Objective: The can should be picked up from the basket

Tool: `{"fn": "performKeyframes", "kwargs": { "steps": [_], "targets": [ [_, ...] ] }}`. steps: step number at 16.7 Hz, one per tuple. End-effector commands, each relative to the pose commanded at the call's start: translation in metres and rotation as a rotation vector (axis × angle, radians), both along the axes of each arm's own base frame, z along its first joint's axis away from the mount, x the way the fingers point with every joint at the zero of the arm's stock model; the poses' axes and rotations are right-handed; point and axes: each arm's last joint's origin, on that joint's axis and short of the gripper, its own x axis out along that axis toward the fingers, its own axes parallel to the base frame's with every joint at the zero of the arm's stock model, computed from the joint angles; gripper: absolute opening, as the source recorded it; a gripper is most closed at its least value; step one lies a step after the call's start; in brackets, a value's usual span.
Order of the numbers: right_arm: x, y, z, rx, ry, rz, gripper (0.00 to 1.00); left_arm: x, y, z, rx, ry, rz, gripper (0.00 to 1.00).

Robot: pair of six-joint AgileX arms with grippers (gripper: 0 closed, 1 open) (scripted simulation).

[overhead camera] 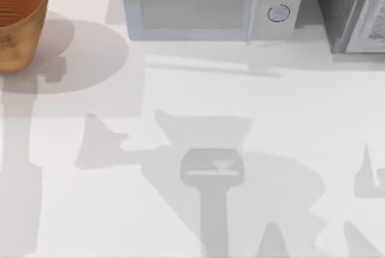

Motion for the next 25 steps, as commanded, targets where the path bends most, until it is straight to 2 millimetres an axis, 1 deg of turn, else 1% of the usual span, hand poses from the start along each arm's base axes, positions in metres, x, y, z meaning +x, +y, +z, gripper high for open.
{"fn": "performKeyframes", "kwargs": {
  "steps": [2,5,8,10,12,14,16,22,23,25],
  "targets": [
    [0.0,0.0,0.0,0.0,0.0,0.0,1.0,0.042,0.012,-0.009,-0.012,0.093,-0.007,1.0],
    [0.0,0.0,0.0,0.0,0.0,0.0,1.0,0.099,0.029,-0.037,-0.032,0.223,-0.019,1.0],
    [0.0,0.0,0.0,0.0,0.0,0.0,1.0,0.142,0.042,-0.075,-0.05,0.334,-0.033,1.0],
    [0.0,0.0,0.0,0.0,0.0,0.0,1.0,0.162,0.048,-0.1,-0.061,0.392,-0.042,1.0],
    [0.0,0.0,0.0,0.0,0.0,0.0,1.0,0.176,0.052,-0.121,-0.068,0.437,-0.049,1.0],
    [0.0,0.0,0.0,0.0,0.0,0.0,1.0,0.184,0.054,-0.136,-0.073,0.464,-0.054,1.0],
    [0.0,0.0,0.0,0.0,0.0,0.0,1.0,0.187,0.055,-0.142,-0.075,0.476,-0.057,1.0],
    [0.0,0.0,0.0,0.0,0.0,0.0,1.0,0.188,0.052,-0.143,-0.074,0.475,-0.061,1.0],
    [0.0,0.0,0.0,0.0,0.0,0.0,1.0,0.19,0.053,-0.148,-0.075,0.476,-0.059,1.0],
    [0.0,0.0,0.0,0.0,0.0,0.0,1.0,0.196,0.053,-0.167,-0.076,0.476,-0.056,1.0]
  ]
}}
